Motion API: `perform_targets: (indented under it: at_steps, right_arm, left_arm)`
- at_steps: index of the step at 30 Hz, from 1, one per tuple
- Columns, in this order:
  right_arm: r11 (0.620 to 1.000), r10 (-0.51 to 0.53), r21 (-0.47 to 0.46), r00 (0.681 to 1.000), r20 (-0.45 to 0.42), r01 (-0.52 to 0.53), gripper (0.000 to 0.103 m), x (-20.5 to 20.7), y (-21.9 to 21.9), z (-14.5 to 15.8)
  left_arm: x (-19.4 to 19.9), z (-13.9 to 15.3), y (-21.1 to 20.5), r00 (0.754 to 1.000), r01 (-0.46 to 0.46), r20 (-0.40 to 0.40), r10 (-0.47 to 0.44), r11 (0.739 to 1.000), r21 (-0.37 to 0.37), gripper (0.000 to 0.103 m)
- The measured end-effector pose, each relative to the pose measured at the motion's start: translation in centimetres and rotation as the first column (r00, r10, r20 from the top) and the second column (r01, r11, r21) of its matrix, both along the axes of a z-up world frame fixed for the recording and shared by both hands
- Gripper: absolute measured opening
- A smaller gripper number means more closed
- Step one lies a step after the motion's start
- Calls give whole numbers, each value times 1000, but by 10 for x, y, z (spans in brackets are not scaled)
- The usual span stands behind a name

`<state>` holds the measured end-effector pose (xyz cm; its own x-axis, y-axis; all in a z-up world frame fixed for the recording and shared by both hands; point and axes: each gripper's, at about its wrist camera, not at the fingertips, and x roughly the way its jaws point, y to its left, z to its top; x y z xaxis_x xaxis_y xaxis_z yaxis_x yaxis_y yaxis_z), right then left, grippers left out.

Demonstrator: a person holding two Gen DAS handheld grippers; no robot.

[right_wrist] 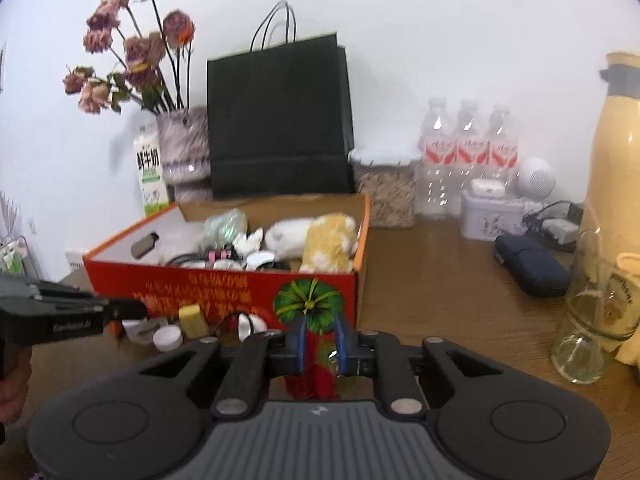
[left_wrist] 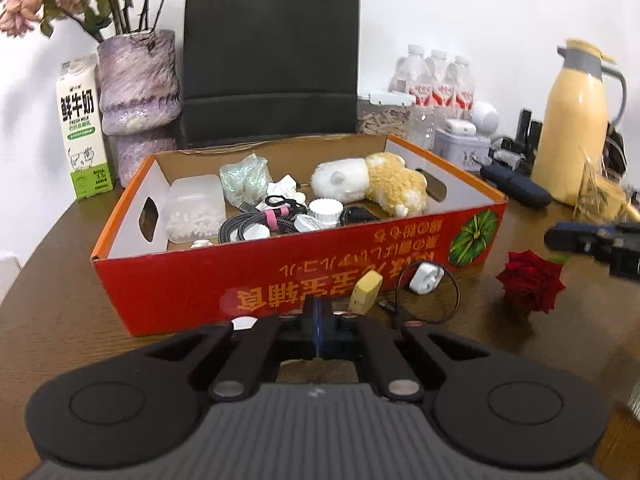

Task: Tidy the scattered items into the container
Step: 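Grasp a white cap with the left tool while right tool grasps the red strawberry, then lift the white cap and strawberry and carry both over the box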

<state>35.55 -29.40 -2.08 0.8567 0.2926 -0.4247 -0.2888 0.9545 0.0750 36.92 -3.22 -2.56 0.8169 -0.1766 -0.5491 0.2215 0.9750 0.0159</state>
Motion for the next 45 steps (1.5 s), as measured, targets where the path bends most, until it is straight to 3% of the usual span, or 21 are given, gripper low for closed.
perform_targets:
  at_steps: [3,4,5,7,9,13,15,18,21,23,29,33,38,42,45]
  right_arm:
    - [1000,0,-20,1000,-5,0,17,1,0,-1]
    - [1000,-2,-27,1000,-13,2,20,2,1,-2]
    - [999,-7,-38,1000,-23,6,24,4,2,-4]
    - [999,-9,-48,999,-42,7,53,6,2,-7]
    - [1000,1,-28,998,-67,-3,67,8,2,-10]
    - [995,72,84,987,-141,-60,65,13,-3,-16]
    - [996,77,62,986,-151,-68,65,13,3,-20]
    - [996,85,42,981,-175,-79,63,14,11,-27]
    - [994,102,55,970,-221,-92,51,18,18,-36]
    - [995,95,20,974,-207,-93,43,16,24,-39]
    - [996,91,20,977,-194,-89,36,14,23,-37]
    - [997,82,1,984,-159,-83,35,10,24,-32]
    - [997,81,-4,991,-104,-82,35,-8,29,-20]
    - [999,41,8,999,-21,-40,35,-56,36,-7]
    - [998,42,41,999,-16,-41,35,-101,41,-10]
  left_arm:
    - [-1,-7,-12,1000,29,8,-30,998,52,14]
    - [1,-9,-15,999,30,9,-31,998,57,33]
    - [3,-11,-17,999,42,4,-42,998,56,45]
    - [8,-15,-18,999,51,-14,-51,997,50,46]
    - [13,-19,-20,998,54,-38,-52,997,52,46]
    - [24,-23,-16,997,44,-62,-41,999,32,46]
    - [29,-24,-13,996,30,-82,-29,1000,7,45]
    - [29,-24,-11,996,29,-83,-28,1000,11,30]
    - [26,-24,-14,996,44,-73,-42,999,29,30]
    - [23,-23,-18,997,51,-55,-48,997,54,29]
    - [8,-6,-11,998,55,14,-55,998,-8,29]
    - [-13,16,-1,997,51,60,-46,996,-80,29]
    - [-62,35,8,994,-18,102,35,987,-162,29]
    - [-108,24,14,998,-43,37,49,986,-164,29]
    - [-141,20,25,998,-63,-26,59,974,-219,29]
